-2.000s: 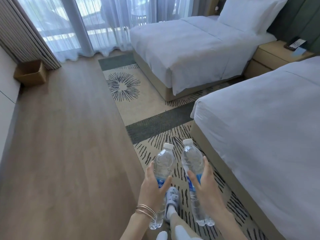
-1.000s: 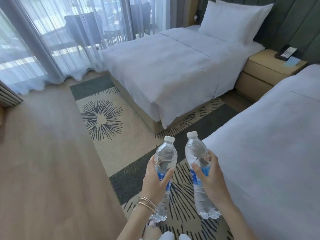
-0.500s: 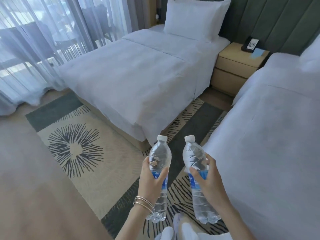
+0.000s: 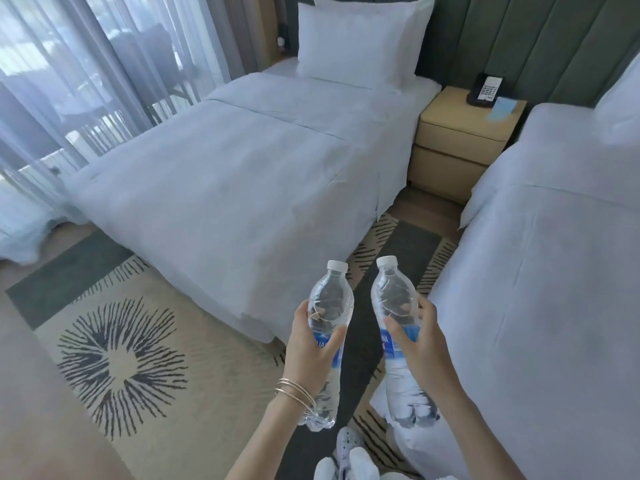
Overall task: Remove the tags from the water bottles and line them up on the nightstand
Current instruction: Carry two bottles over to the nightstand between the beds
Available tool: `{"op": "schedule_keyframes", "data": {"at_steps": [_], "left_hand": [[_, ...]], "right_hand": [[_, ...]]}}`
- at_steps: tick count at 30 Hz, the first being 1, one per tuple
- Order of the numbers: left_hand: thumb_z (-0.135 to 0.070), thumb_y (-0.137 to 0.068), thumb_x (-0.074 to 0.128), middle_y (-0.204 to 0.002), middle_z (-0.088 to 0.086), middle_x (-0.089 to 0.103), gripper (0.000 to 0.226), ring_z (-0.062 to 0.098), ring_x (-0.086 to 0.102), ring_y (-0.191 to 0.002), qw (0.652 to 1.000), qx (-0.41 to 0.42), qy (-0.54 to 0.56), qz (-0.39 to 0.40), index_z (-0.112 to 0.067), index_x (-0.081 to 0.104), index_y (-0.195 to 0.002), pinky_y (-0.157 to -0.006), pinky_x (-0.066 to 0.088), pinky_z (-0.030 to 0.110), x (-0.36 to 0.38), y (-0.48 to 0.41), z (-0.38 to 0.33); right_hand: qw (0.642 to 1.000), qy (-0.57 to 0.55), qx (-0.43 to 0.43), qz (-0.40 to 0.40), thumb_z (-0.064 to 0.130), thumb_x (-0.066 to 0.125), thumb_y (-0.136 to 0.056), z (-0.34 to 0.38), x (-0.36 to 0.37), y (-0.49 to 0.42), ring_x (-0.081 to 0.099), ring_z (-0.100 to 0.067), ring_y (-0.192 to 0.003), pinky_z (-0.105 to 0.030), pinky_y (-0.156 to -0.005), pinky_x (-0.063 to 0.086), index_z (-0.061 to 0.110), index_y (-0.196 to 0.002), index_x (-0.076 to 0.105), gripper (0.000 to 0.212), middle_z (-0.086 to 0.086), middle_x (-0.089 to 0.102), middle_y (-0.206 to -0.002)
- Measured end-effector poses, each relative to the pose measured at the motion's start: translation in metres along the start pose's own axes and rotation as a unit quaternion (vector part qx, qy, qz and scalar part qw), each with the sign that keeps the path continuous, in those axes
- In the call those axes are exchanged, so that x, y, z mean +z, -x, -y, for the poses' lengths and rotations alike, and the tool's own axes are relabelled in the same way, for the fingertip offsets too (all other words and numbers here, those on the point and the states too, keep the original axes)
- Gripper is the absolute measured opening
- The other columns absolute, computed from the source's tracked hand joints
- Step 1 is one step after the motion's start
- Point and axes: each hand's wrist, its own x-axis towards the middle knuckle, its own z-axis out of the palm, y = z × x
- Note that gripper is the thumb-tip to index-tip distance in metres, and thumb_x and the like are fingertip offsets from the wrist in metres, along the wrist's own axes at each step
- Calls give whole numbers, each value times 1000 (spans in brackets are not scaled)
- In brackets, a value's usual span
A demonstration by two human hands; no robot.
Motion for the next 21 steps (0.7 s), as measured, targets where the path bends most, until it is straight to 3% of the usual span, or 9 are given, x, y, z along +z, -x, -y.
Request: {"op": "schedule_keyframes", "data": {"at_steps": [5, 9, 13, 16, 21], "left_hand": [[-26, -85, 66, -127, 0, 53, 58, 8, 53, -99, 1000, -7, -8, 9, -17, 35, -134, -77, 43, 8, 24, -66, -22], [-29, -86, 64, -135, 1, 51, 60, 13, 56, -108, 999, -22, -11, 38, -20, 32, -135, -83, 44, 17, 44, -109, -30], [-30, -86, 63, -135, -1, 49, 61, 4, 50, -102, 996, -15, -16, 81, -22, 30, -136, -79, 43, 10, 64, -157, -36], [-32, -86, 62, -137, -1, 48, 60, 4, 49, -103, 993, -13, -13, 114, -23, 29, -136, -85, 46, 18, 79, -200, -42], [-31, -87, 61, -138, 2, 47, 61, 16, 54, -114, 985, 12, -22, 173, -20, 28, -138, -92, 48, 28, 100, -292, -63]], "right_hand": [[1000, 2, 1, -22, 39, 61, -77, 6, -15, -71, 51, -6, -97, 3, -64, 41, 19, -135, 31, 68, 11, 40, -121], [999, -6, 40, -20, 49, 54, -70, -5, -20, -105, 52, -13, -107, -7, -65, 47, 23, -136, 29, 76, 3, 45, -131], [997, -3, 68, -47, 50, 54, -70, -14, -20, -141, 51, -13, -107, -11, -75, 44, 24, -136, 29, 76, -1, 44, -137], [993, -4, 87, -75, 51, 53, -70, -16, -19, -175, 52, -14, -109, -16, -77, 45, 24, -137, 28, 76, -2, 44, -138], [986, 18, 94, -138, 55, 53, -71, -14, -18, -259, 54, -21, -115, -33, -90, 51, 25, -137, 28, 77, -3, 45, -138]]}}
